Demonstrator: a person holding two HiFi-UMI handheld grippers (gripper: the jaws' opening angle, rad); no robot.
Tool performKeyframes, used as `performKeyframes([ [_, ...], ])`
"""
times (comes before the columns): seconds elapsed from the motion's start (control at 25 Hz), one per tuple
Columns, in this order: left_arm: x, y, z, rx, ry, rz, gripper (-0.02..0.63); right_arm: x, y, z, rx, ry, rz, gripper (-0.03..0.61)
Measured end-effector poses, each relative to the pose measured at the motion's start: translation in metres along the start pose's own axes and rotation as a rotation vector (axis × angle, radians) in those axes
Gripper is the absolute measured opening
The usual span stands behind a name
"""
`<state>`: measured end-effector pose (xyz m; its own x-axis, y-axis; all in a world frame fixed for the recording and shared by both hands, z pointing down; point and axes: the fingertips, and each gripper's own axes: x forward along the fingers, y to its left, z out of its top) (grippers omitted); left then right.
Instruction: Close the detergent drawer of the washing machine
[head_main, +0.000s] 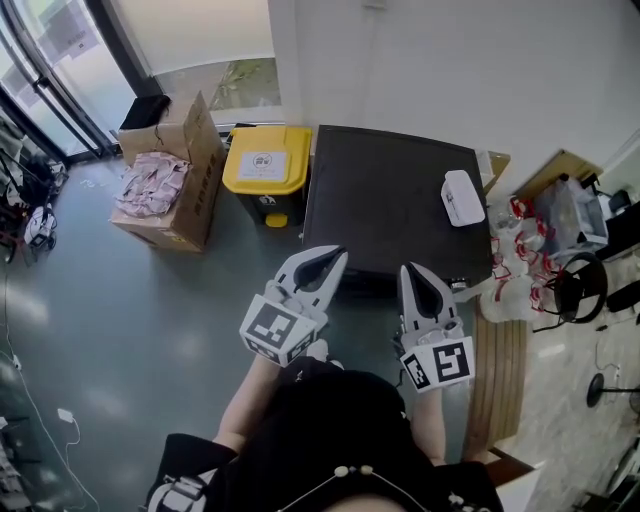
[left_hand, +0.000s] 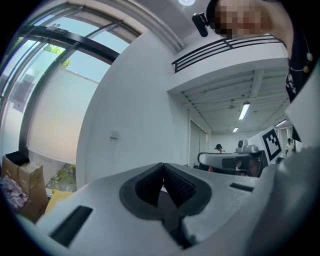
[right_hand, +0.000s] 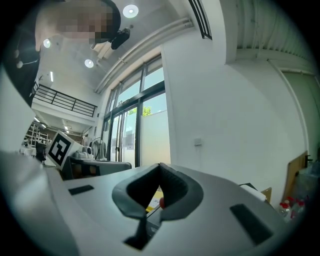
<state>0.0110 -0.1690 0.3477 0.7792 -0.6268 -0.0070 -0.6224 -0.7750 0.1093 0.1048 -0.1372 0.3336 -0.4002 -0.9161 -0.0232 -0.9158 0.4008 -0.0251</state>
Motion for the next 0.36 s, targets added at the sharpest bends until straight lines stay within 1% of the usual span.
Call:
performKeyframes([
  [0.36, 0.0061, -0.0058, 0.0035, 0.014, 0.0, -0.018, 0.006, -0.0035, -0.0087, 0.0059, -0.004, -0.007, -0.027, 0.003],
])
